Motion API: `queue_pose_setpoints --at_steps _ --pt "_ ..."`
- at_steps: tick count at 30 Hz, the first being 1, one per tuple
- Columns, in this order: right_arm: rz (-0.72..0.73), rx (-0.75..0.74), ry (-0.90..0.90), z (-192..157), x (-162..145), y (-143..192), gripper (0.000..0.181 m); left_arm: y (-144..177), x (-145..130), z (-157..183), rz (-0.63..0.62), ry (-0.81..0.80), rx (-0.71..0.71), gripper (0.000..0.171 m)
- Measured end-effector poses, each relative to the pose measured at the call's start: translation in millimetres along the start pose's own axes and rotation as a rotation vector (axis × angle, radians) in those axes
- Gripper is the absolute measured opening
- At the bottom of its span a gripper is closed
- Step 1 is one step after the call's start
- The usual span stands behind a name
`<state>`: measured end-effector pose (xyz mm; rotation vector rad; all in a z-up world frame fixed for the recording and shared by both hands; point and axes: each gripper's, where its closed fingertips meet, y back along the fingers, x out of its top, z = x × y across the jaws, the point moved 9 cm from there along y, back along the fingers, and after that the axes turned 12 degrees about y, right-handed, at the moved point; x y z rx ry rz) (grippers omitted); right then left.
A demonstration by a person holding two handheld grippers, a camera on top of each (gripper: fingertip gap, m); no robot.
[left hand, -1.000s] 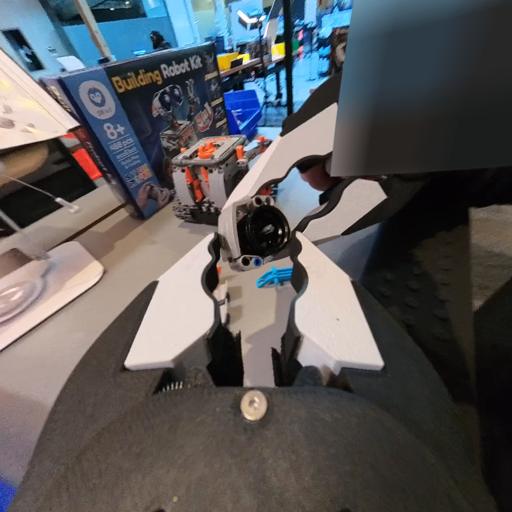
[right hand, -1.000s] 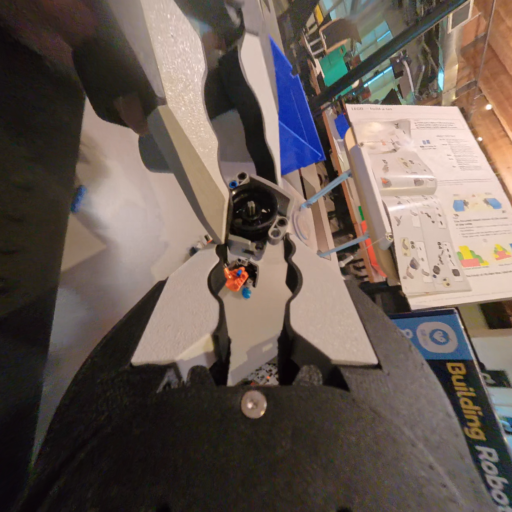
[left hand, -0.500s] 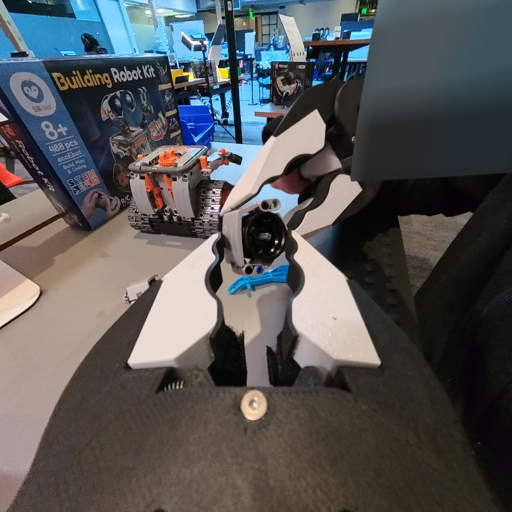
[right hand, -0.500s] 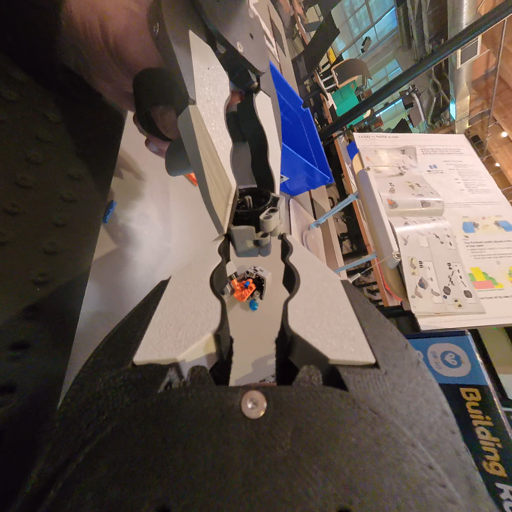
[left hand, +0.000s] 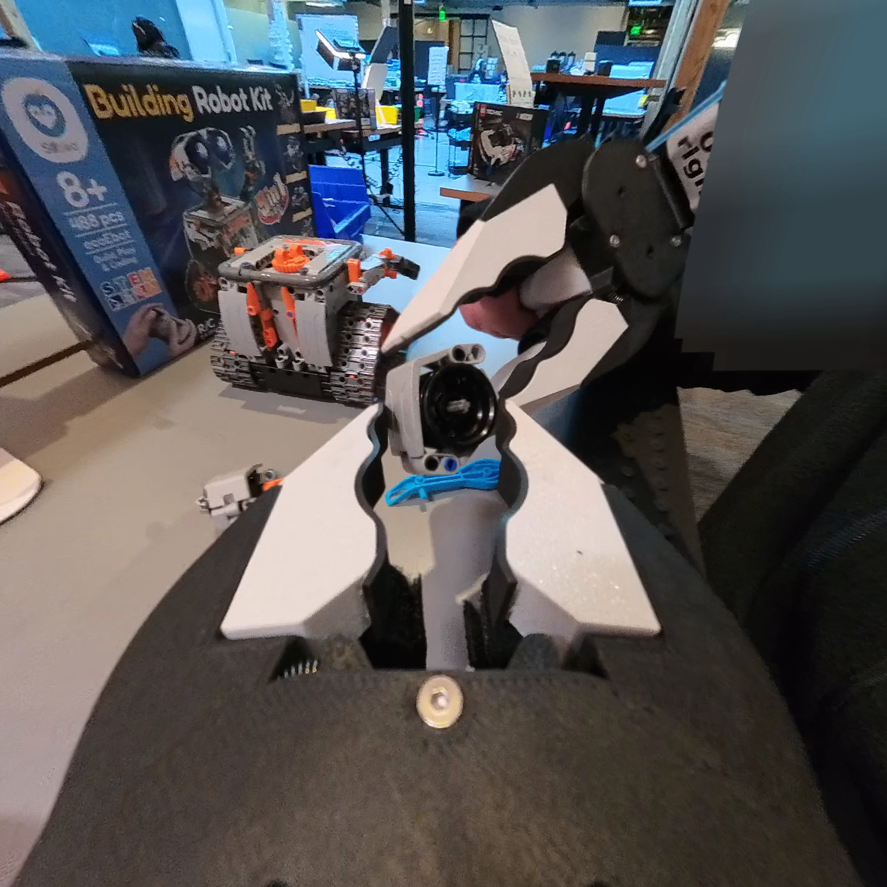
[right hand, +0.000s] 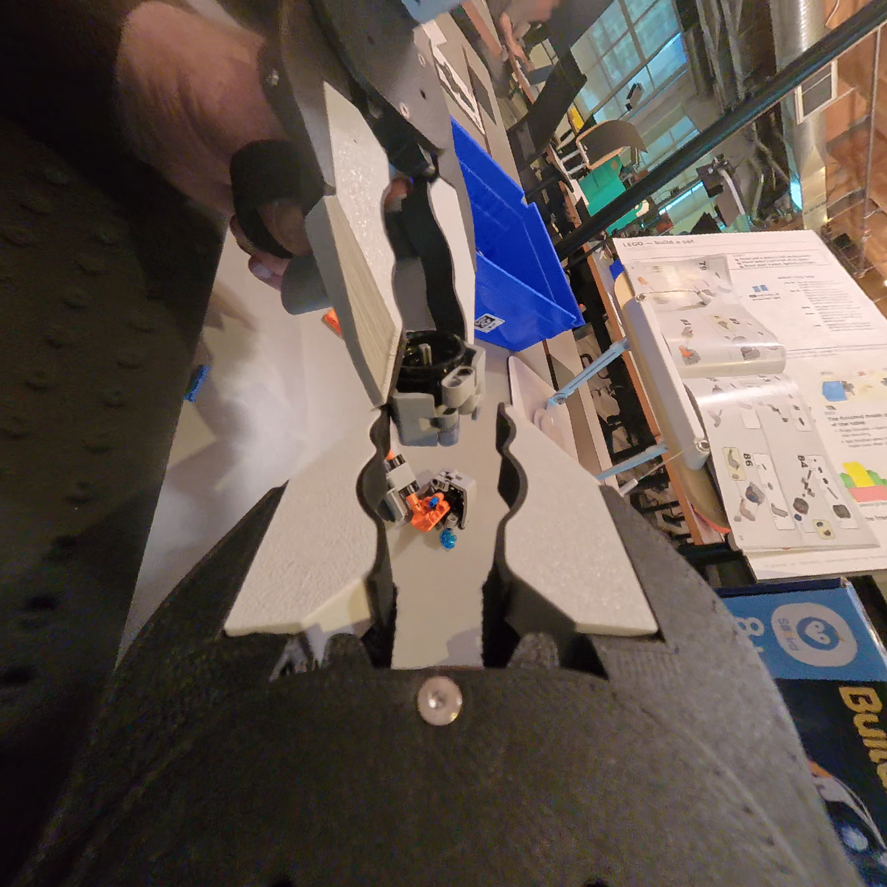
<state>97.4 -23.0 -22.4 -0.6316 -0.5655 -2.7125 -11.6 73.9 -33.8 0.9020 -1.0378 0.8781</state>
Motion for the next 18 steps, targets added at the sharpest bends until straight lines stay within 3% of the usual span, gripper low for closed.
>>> queue_pose_setpoints --at_steps 5,18 --pt "0.036 0.046 -0.07 0.4 -4.1 -1.6 0.035 -0.7 -2.1 -4.8 0.0 0.069 -0.04 0.043" --pt "0.321 0.239 -0.604 18.9 -27.3 -1.2 0.035 5.3 5.1 16.3 0.106 -0.245 0.13 0.051"
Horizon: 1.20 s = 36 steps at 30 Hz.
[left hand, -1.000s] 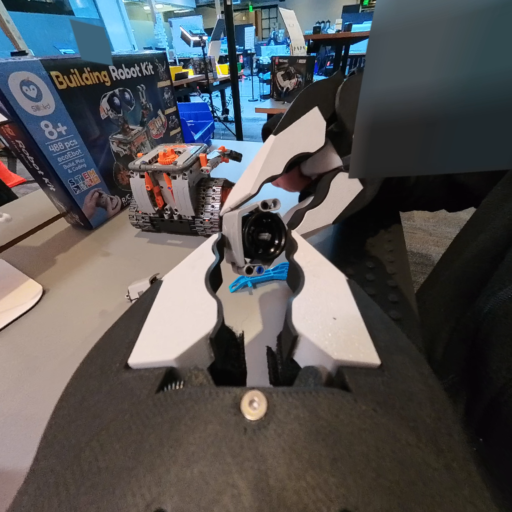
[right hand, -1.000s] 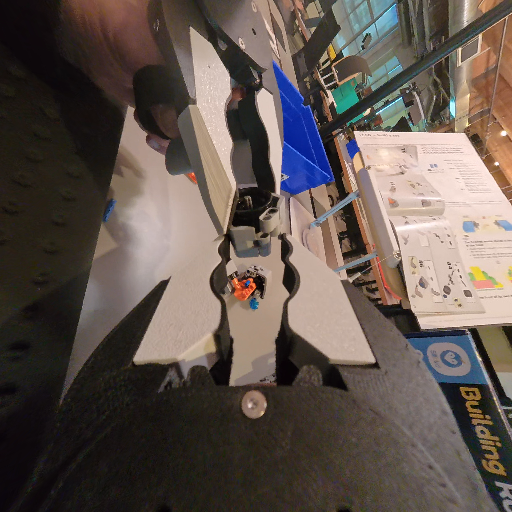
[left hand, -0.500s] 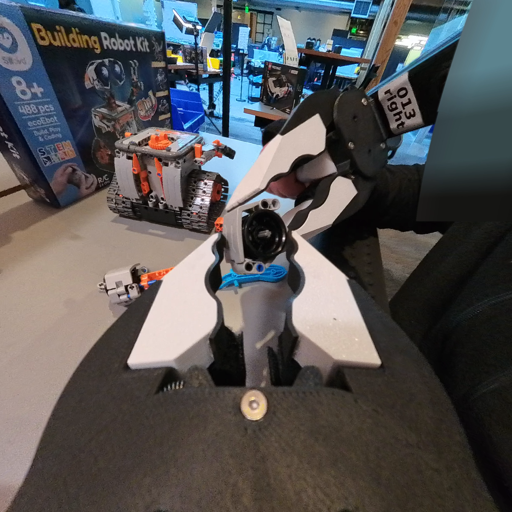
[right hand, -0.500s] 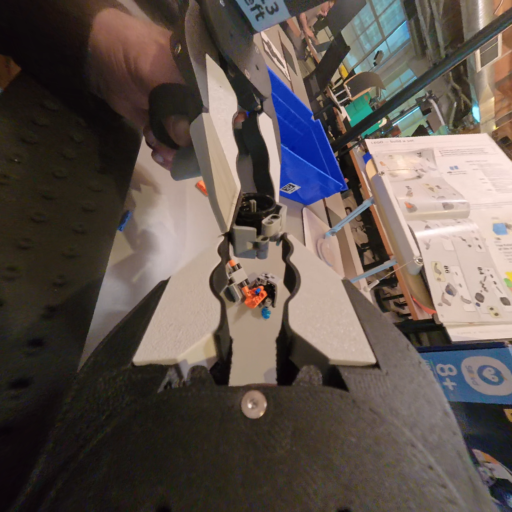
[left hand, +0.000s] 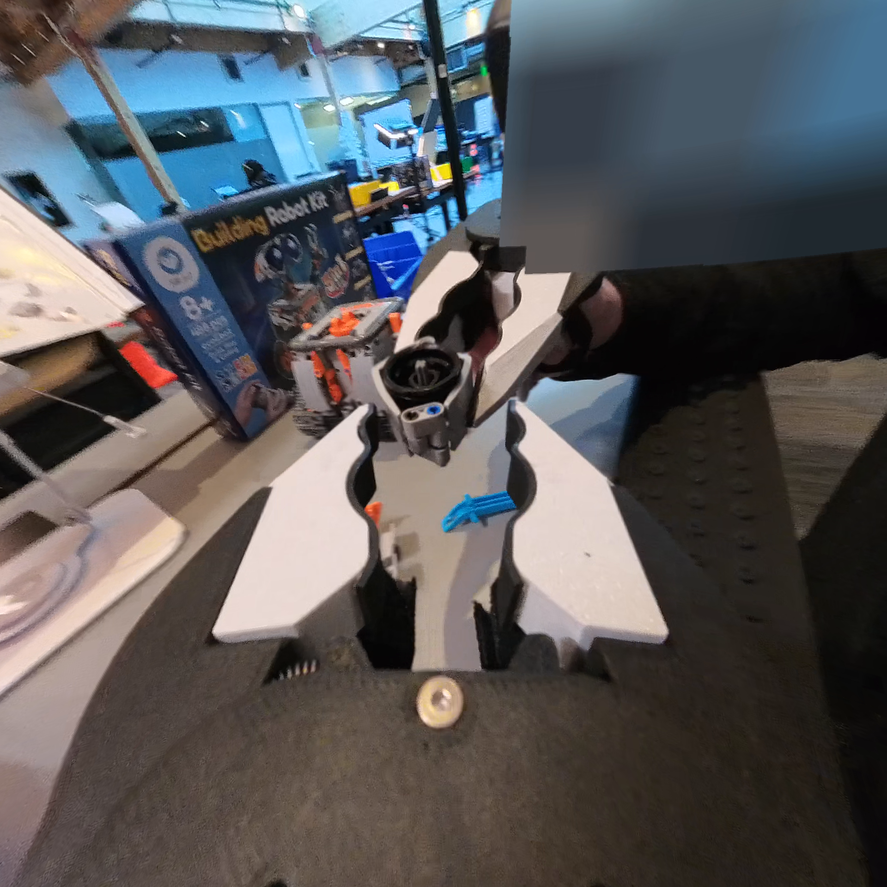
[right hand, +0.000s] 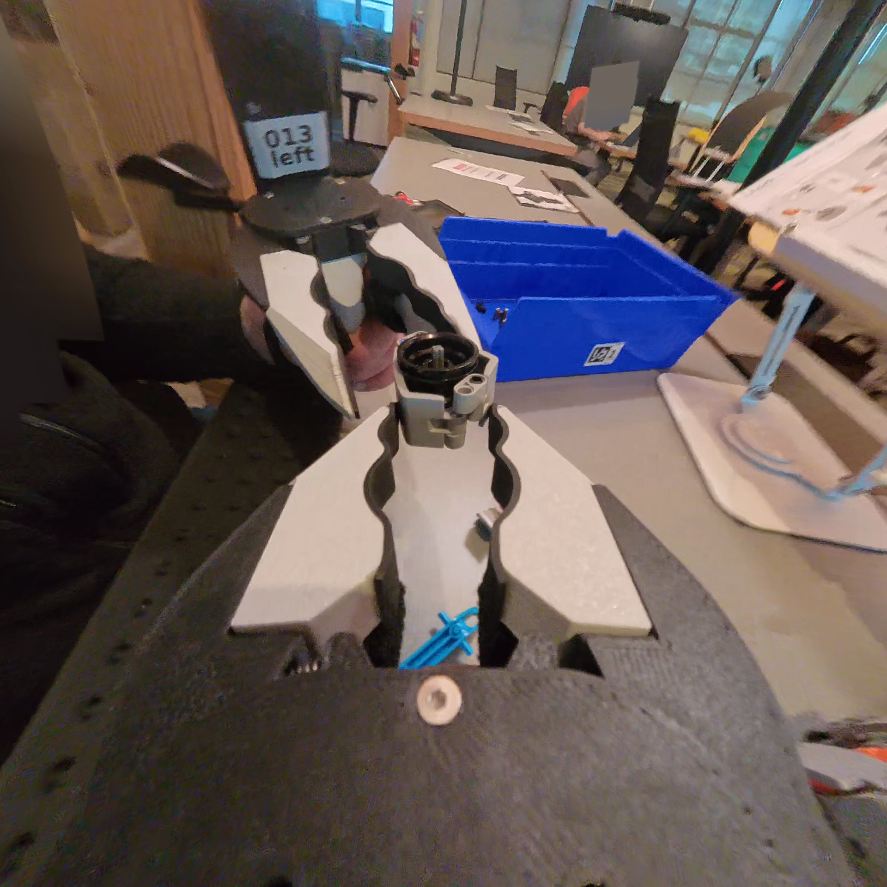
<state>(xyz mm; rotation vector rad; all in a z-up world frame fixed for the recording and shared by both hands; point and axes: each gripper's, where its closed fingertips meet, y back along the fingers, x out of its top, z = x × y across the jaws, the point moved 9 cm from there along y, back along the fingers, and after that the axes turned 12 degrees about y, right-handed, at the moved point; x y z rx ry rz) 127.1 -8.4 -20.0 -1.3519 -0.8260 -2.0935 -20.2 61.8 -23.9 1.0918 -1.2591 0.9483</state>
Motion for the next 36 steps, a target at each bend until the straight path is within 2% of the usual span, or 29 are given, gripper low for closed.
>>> queue_pose_setpoints --at_steps 3,9,13,18,23,26,28,32,36 --pt "0.029 0.05 -0.161 6.8 -7.0 -1.3 0.035 -0.4 2.9 7.9 -0.014 -0.192 0.123 0.057" --pt "0.005 0.106 -0.278 6.5 -12.4 -6.2 0.034 -19.5 -9.8 24.1 -0.219 -0.702 0.418 0.051" --pt "-0.039 0.109 -0.306 4.1 -15.2 -9.5 0.034 -25.5 -13.0 24.9 -0.263 -0.792 0.476 0.043" --pt "-0.017 0.095 -0.297 4.3 -9.5 -6.0 0.035 -21.0 -8.2 21.4 -0.232 -0.711 0.457 0.037" --pt "0.048 0.095 -0.254 2.9 0.7 -0.6 0.038 -11.2 1.8 14.3 -0.118 -0.463 0.324 0.035" --pt "0.07 0.07 -0.158 2.4 7.1 4.6 0.036 -5.6 6.5 8.7 -0.058 -0.307 0.228 0.034" --pt "0.073 0.04 -0.075 1.9 10.8 8.4 0.037 -3.0 7.5 6.3 -0.026 -0.205 0.115 0.034" --pt "0.056 0.028 0.052 -5.8 17.6 9.5 0.034 -2.9 6.5 2.5 -0.013 -0.099 0.005 0.033" --pt "0.061 0.043 0.058 -8.5 21.3 11.2 0.031 -2.3 6.8 0.7 0.001 -0.029 -0.075 0.033"
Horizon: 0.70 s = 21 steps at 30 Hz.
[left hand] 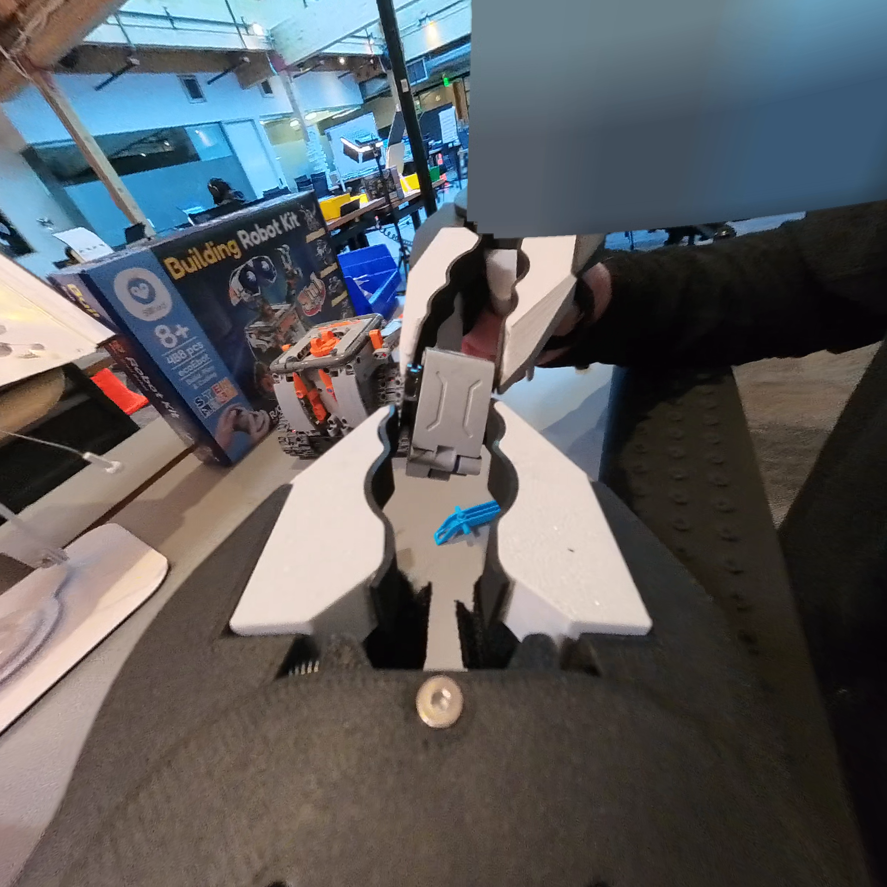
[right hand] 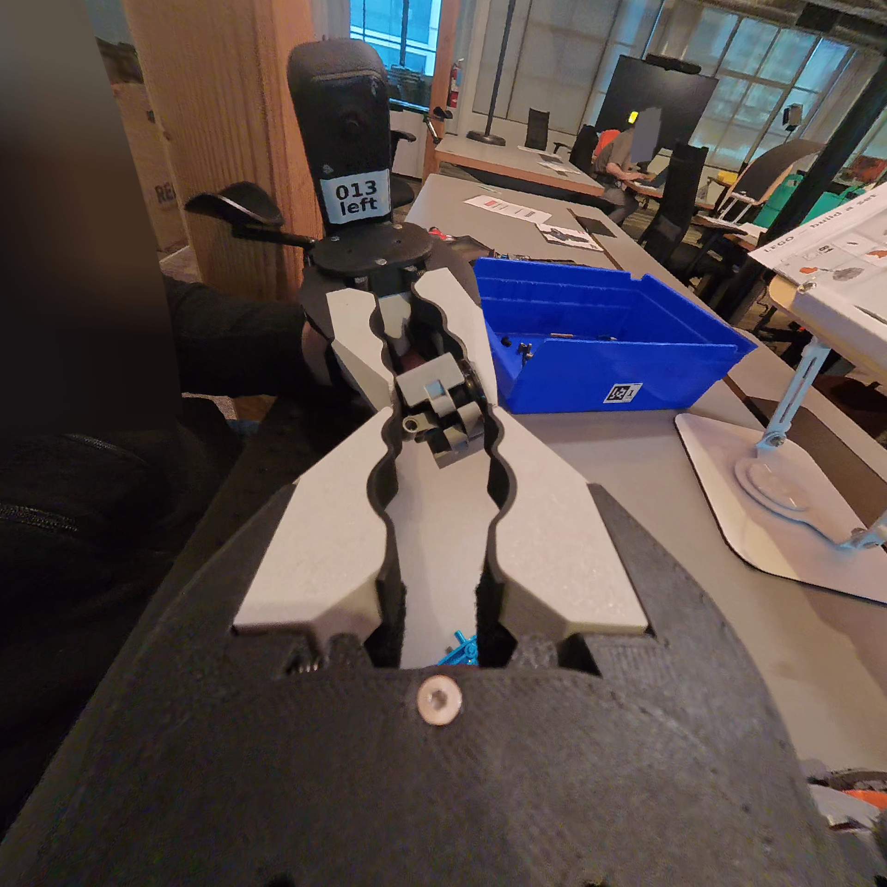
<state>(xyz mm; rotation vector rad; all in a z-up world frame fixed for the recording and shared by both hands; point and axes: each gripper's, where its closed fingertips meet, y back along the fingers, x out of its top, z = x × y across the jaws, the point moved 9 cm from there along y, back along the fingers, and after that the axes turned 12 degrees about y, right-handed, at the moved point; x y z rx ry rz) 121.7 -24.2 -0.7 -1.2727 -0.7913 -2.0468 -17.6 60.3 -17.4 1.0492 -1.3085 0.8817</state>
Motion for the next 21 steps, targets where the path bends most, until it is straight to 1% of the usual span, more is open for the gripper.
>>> queue_pose_setpoints --at_steps 4,10,13,16,18,21 --pt "-0.01 -0.006 -0.003 -0.7 1.0 1.0 0.027 -0.3 -0.1 0.0 -0.005 -0.004 0.002 0.033" --pt "-0.035 -0.025 0.011 -1.8 1.3 0.3 0.024 0.1 -0.2 0.4 -0.025 -0.022 0.021 0.032" --pt "-0.022 -0.022 -0.009 -0.3 0.4 -0.1 0.026 0.1 -1.0 -1.8 -0.015 0.015 0.009 0.032" --pt "0.001 -0.018 -0.007 2.0 1.3 2.8 0.033 0.2 0.2 -3.7 0.012 0.091 -0.033 0.031" --pt "-0.009 -0.02 -0.018 4.8 0.8 4.5 0.04 0.8 0.0 -6.5 0.03 0.148 -0.059 0.031" --pt "0.007 0.007 -0.026 4.1 0.8 4.8 0.036 0.4 -1.3 -9.6 0.046 0.232 -0.116 0.031"
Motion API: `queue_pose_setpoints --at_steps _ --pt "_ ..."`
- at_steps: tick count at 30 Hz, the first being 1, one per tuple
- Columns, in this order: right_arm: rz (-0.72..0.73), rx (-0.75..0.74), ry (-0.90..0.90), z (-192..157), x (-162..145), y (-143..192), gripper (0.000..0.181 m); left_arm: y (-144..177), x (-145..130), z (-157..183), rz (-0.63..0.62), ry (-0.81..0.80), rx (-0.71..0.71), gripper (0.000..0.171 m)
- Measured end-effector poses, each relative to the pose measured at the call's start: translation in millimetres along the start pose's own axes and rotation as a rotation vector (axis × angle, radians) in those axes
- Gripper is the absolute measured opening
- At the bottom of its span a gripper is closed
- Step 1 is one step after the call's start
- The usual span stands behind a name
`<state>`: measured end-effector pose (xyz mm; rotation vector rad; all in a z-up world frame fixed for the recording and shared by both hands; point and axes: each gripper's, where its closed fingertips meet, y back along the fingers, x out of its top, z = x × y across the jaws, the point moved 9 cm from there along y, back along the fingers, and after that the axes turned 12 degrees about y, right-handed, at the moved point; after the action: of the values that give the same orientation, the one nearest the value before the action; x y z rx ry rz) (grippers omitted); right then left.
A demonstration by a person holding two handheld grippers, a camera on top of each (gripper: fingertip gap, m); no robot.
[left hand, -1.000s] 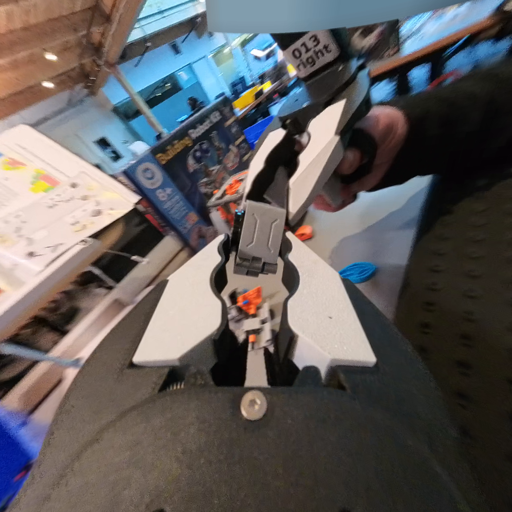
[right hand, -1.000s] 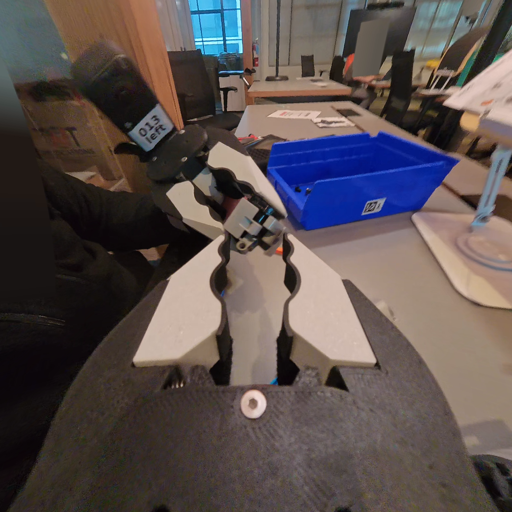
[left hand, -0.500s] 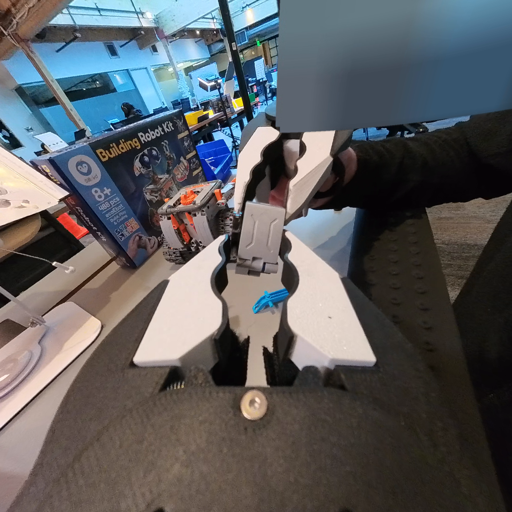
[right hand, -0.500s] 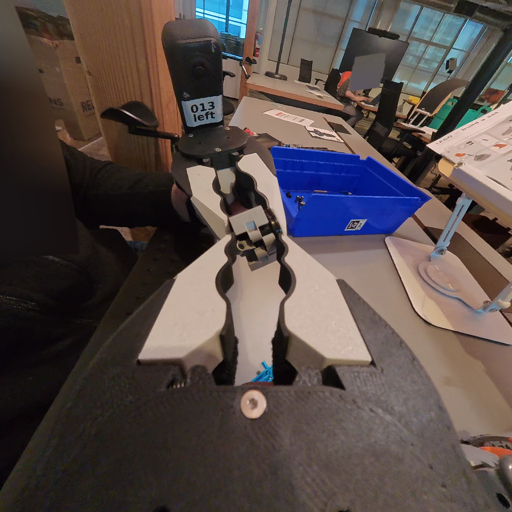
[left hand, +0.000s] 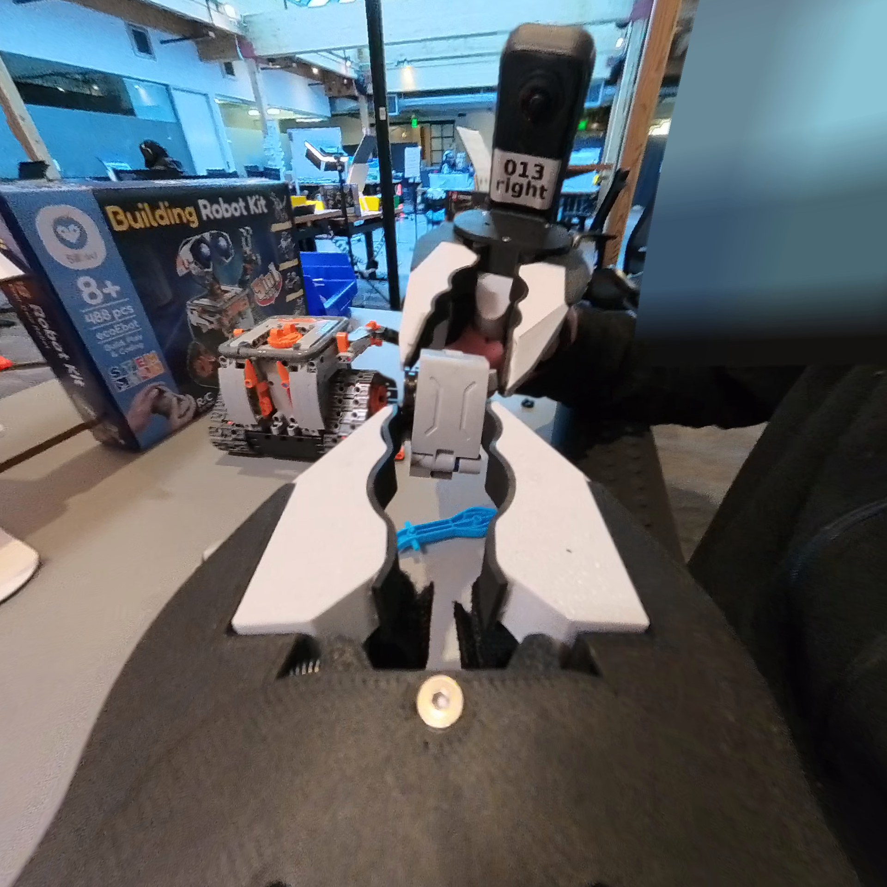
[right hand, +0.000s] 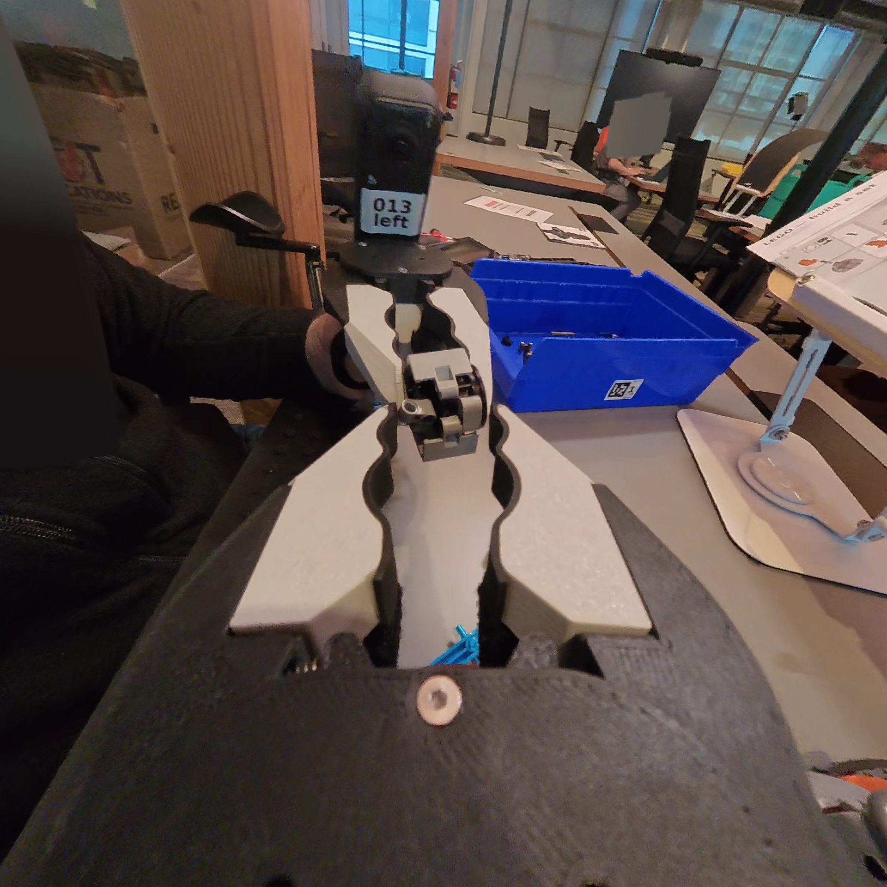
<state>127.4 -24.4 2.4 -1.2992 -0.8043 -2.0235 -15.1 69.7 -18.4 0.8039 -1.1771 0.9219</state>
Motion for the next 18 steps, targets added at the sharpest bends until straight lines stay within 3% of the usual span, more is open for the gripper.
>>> queue_pose_setpoints --at_steps 5,12,18 --pt "0.06 0.029 -0.075 8.2 -2.1 7.3 0.03 5.5 6.2 -3.2 0.092 0.108 -0.085 0.031" --pt "0.097 0.051 -0.088 3.8 0.4 4.7 0.01 5.7 4.9 -6.1 0.114 0.162 -0.127 0.031" --pt "0.083 0.025 -0.113 6.1 -0.8 3.6 0.03 4.3 4.9 -5.7 0.136 0.183 -0.153 0.031"
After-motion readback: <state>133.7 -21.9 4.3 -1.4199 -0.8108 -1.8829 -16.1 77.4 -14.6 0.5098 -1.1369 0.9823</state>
